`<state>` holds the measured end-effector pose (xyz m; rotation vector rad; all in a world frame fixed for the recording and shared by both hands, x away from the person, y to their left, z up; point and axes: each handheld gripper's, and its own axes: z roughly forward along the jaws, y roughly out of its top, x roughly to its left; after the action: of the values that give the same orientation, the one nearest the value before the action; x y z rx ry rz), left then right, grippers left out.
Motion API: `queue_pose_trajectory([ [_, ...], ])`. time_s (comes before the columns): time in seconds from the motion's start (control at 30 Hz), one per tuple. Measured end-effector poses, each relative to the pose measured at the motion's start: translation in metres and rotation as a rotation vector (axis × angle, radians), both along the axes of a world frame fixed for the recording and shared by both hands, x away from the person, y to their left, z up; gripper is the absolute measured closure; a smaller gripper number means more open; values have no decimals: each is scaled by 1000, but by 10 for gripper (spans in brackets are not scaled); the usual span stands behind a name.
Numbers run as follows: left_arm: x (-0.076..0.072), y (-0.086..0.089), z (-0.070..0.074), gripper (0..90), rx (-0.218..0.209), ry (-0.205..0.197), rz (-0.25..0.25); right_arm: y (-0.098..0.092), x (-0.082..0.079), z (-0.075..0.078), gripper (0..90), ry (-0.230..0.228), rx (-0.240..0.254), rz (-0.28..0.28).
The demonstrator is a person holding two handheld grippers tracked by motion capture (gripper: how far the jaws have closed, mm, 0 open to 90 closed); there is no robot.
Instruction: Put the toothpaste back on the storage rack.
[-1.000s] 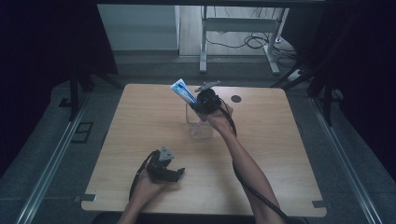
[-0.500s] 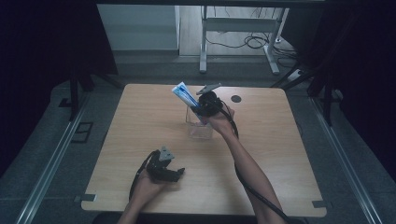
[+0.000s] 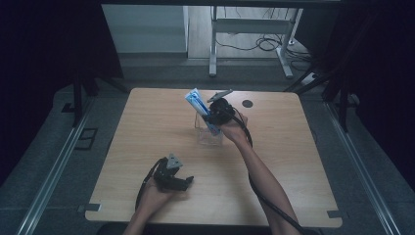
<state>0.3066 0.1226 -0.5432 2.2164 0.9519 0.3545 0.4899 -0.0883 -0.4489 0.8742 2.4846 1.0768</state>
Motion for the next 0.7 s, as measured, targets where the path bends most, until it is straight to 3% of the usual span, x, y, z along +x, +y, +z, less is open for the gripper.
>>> queue_pose_trajectory([
  [0.43,0,0,0,166,-1,0,0,-4,-2,-2,582,35,22,28],
  [0.7,0,0,0,166,0,0,0,-9,-3,-1,511,22,63,13],
])
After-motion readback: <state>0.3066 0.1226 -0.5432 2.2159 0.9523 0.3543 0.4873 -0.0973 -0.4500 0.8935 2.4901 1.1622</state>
